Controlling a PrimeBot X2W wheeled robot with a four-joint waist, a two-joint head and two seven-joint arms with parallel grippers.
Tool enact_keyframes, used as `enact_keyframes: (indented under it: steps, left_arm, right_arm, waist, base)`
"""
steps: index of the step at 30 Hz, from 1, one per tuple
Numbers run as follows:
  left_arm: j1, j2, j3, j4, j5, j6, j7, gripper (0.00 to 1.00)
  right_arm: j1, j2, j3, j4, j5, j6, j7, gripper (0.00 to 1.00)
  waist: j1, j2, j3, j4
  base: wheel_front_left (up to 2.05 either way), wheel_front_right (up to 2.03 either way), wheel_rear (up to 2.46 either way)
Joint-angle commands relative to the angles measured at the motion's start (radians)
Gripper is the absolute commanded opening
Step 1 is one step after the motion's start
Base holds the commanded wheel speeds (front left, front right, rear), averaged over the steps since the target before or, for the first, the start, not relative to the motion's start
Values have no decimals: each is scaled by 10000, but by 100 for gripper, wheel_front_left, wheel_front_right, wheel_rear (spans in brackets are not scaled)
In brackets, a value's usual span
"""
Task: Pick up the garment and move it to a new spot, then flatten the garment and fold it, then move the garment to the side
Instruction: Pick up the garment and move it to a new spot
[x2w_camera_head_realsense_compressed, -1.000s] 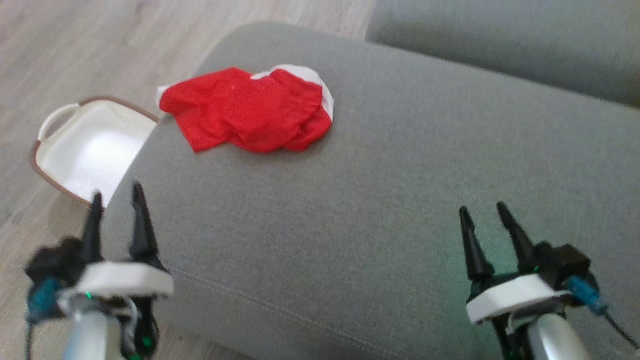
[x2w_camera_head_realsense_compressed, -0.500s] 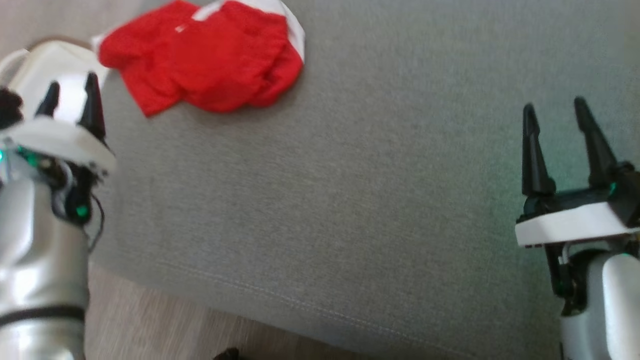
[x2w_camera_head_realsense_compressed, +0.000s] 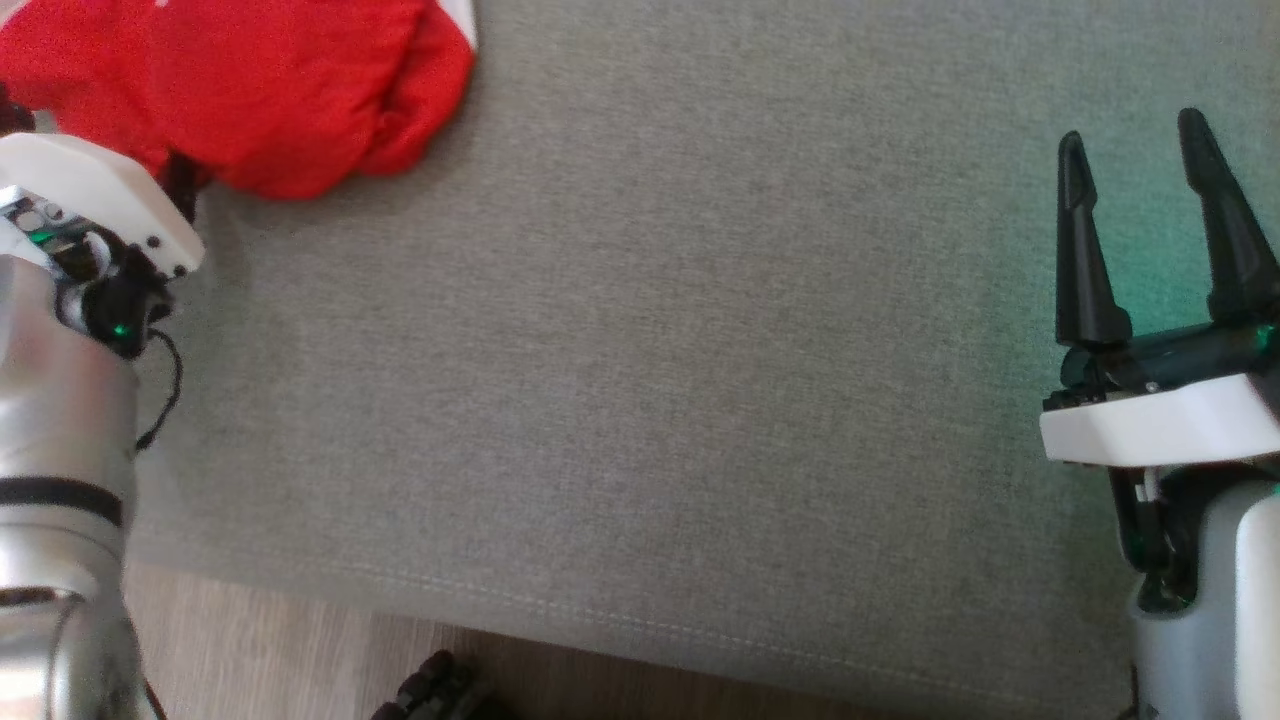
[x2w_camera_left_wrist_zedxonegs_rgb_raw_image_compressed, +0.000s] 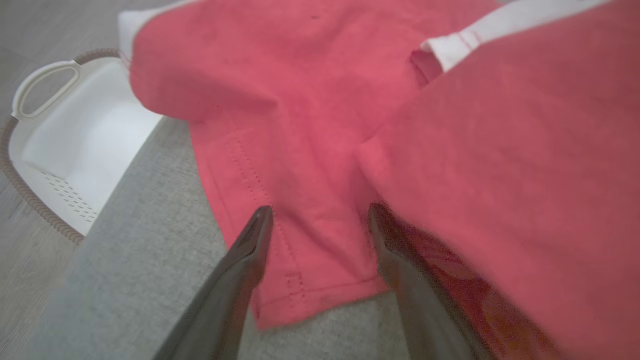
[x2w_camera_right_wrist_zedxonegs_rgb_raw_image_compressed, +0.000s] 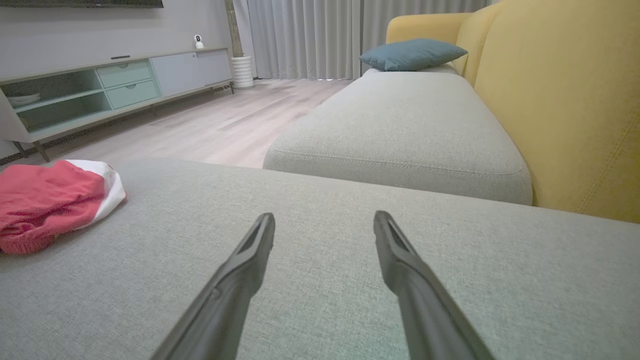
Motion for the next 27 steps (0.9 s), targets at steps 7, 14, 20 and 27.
enact_keyframes:
  steps: [7, 14, 20, 27]
  left_arm:
    - [-652, 1091, -43, 685, 209, 427, 400, 0]
    - [-942, 1329, -119, 466, 344, 697, -1455, 0]
    - [-1140, 1443, -41, -409, 321, 473, -3734, 0]
    - [-878, 1708, -43, -2616, 764, 498, -3978, 0]
  right_arm:
    - [-196, -12, 224, -609, -62, 19, 131, 100]
    - [-221, -12, 193, -148, 250, 19, -217, 100]
    - [-100, -12, 194, 645, 731, 19, -719, 100]
    - [166, -12, 111, 1382, 1322, 19, -1198, 100]
  waist:
    - [-1, 0, 301, -293]
    - [-1, 0, -338, -348]
    - [-1, 0, -1547, -596]
    - [-1, 0, -2841, -1004]
  base:
    - [0, 0, 0]
    - [0, 0, 0]
    - [0, 0, 0]
    - [0, 0, 0]
